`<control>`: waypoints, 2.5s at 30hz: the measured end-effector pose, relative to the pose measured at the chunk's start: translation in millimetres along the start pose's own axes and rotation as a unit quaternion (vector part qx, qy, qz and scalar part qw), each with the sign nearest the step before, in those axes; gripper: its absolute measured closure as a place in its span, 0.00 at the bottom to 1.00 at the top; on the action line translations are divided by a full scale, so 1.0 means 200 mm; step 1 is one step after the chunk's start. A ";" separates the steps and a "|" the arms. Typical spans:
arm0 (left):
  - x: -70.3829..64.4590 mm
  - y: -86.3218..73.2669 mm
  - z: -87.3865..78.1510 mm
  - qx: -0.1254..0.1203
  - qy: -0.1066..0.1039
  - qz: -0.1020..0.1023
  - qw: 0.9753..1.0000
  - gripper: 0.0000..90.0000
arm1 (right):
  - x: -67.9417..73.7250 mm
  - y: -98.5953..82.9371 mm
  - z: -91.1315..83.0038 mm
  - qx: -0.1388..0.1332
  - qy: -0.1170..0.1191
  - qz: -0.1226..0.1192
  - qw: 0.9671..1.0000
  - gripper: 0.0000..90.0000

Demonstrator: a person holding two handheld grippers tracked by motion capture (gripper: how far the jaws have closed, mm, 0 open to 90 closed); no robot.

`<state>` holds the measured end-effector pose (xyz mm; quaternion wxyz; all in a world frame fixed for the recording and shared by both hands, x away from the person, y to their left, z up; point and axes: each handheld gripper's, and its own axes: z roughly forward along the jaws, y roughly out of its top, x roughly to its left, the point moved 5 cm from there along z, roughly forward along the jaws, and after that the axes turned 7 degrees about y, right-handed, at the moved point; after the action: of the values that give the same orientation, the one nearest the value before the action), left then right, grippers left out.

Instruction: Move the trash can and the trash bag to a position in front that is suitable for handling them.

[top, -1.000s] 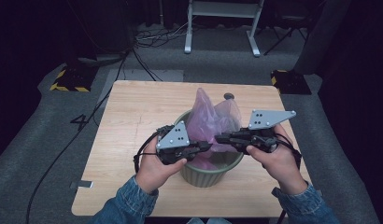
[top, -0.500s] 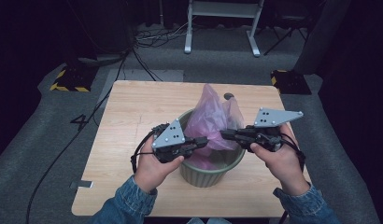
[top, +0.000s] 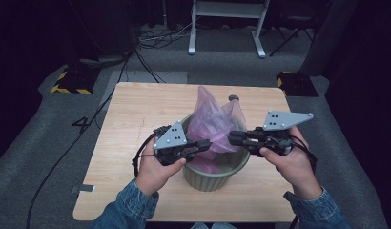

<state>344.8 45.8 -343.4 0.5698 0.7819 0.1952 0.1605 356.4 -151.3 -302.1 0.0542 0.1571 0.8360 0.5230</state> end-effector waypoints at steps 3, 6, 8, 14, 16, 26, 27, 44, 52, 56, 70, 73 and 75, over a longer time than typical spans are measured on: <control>-0.01 0.00 0.00 -0.001 -0.008 0.003 1.000 0.98 | 0.00 -0.01 0.05 0.014 0.007 -0.005 1.000 0.56; -0.01 0.00 0.01 0.004 -0.011 0.015 1.000 0.91 | 0.01 -0.02 0.08 0.025 0.034 -0.024 0.999 0.89; -0.02 0.00 0.02 0.003 0.009 0.032 0.999 0.74 | 0.03 -0.02 0.10 0.029 0.044 -0.030 0.998 0.99; -0.03 0.06 0.00 -0.014 0.011 0.021 1.000 0.69 | 0.05 0.00 0.09 0.019 0.045 -0.027 0.998 1.00; -0.04 0.07 0.00 -0.009 0.000 0.023 1.000 0.78 | 0.07 0.00 0.09 0.017 0.052 -0.033 0.998 1.00; -0.04 0.07 0.00 -0.025 -0.002 0.020 0.999 0.98 | 0.07 0.02 0.05 -0.007 0.055 -0.031 0.998 1.00; -0.03 0.06 -0.01 -0.027 0.006 0.017 0.999 0.98 | 0.07 0.01 0.04 -0.009 0.053 -0.029 0.998 1.00; 0.09 -0.04 -0.17 -0.006 0.057 -0.007 0.998 1.00 | -0.13 -0.02 -0.15 -0.025 -0.098 0.013 0.995 1.00; 0.18 -0.09 -0.33 -0.015 0.071 -0.039 0.997 1.00 | -0.25 -0.11 -0.27 -0.016 -0.146 0.052 0.988 1.00; 0.22 -0.13 -0.42 -0.014 0.077 -0.057 0.995 1.00 | -0.27 -0.14 -0.32 -0.008 -0.156 0.067 0.985 1.00; 0.20 -0.10 -0.50 -0.016 0.068 -0.053 0.996 1.00 | -0.14 -0.11 -0.36 -0.005 -0.114 0.063 0.991 1.00; 0.18 -0.08 -0.53 -0.013 0.065 -0.043 0.997 1.00 | -0.09 -0.07 -0.37 -0.006 -0.102 0.055 0.993 1.00; 0.15 -0.10 -0.54 0.004 0.075 -0.029 0.997 1.00 | -0.06 -0.07 -0.38 -0.005 -0.099 0.052 0.994 1.00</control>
<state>317.4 155.8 -328.3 0.5546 0.7642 0.2604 0.2012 346.7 -225.8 -280.9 0.1105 0.2510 0.8146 0.5112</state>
